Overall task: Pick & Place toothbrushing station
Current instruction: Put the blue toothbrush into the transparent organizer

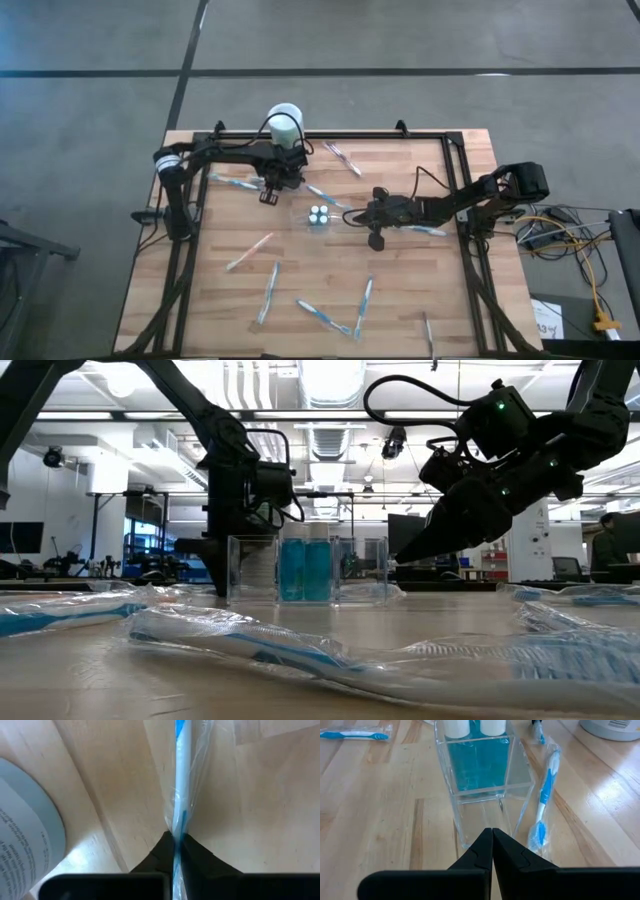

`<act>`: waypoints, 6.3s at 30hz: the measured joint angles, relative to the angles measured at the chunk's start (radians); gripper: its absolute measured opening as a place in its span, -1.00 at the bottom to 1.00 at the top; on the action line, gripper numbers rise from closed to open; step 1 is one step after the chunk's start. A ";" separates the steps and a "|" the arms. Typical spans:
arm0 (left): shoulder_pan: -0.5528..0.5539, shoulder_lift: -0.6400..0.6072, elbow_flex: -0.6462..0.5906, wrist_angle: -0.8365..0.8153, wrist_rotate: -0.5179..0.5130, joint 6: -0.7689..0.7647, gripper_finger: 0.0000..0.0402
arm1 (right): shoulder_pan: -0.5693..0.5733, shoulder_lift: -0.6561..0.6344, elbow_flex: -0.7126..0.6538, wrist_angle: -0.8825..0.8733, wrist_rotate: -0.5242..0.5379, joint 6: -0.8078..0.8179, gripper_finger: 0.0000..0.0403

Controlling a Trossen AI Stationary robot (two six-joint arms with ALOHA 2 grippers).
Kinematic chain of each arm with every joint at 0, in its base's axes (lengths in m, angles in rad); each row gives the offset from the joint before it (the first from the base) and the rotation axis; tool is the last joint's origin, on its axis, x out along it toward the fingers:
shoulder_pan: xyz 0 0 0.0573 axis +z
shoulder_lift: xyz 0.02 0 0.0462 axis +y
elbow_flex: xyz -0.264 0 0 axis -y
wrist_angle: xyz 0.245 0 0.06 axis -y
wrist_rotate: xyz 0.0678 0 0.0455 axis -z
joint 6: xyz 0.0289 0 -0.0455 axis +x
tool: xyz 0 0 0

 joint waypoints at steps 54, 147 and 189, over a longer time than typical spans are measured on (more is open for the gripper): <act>-0.828 -0.310 -0.001 0.300 -1.106 0.441 -1.00 | -0.009 -0.390 0.270 -0.294 -0.202 0.077 -0.18; -0.657 -0.907 -0.575 1.034 0.082 -0.696 -0.98 | -0.134 -0.250 0.125 -0.110 -0.201 -0.044 -0.94; -0.589 -0.997 -0.732 1.189 0.087 -0.845 -0.94 | -0.091 0.001 0.177 -0.142 -0.071 0.072 -0.22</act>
